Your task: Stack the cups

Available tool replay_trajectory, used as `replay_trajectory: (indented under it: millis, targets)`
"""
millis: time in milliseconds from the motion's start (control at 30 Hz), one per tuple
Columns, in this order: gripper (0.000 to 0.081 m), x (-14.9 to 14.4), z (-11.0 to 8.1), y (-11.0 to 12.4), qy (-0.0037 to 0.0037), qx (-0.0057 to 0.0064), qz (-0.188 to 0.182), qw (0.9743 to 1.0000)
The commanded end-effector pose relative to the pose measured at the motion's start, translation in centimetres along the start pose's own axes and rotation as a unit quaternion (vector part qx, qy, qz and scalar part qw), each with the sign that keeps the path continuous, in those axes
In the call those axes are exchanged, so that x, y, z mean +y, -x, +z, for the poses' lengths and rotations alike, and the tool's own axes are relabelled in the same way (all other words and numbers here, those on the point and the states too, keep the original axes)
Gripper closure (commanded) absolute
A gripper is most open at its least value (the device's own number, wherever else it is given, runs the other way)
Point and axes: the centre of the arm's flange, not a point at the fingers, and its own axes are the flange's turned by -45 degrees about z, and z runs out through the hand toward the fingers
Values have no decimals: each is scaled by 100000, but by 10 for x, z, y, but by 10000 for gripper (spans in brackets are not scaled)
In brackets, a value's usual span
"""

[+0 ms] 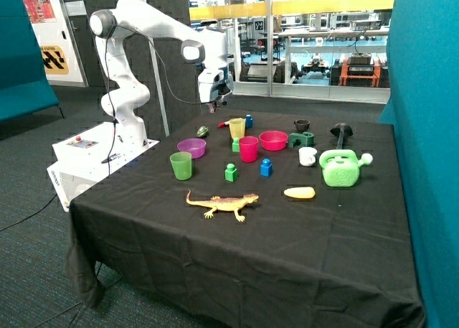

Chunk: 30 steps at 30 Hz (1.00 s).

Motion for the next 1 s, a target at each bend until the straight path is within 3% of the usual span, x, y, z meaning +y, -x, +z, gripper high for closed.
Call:
replay_trajectory:
  millis: [0, 67, 100, 133, 167, 233, 533, 600, 967]
  targets:
    - [0, 2, 1, 1, 77, -44, -14641, 98922]
    - [0, 0, 0, 0, 77, -45, -14864, 98889]
    - [112, -1, 0, 0, 77, -45, -14924, 98880]
    - [324, -2, 0, -1, 77, -45, -14967, 98874]
    - [430, -3, 0, -1, 77, -45, -15013, 98867]
    - [511, -3, 0, -1, 77, -45, -15027, 98864]
    - [547, 1, 4, -5, 77, -44, -14259, 98978]
    - [549, 5, 8, -11, 78, -43, -12990, 99153]
    - [553, 22, 16, -38, 79, -41, -10253, 99473]
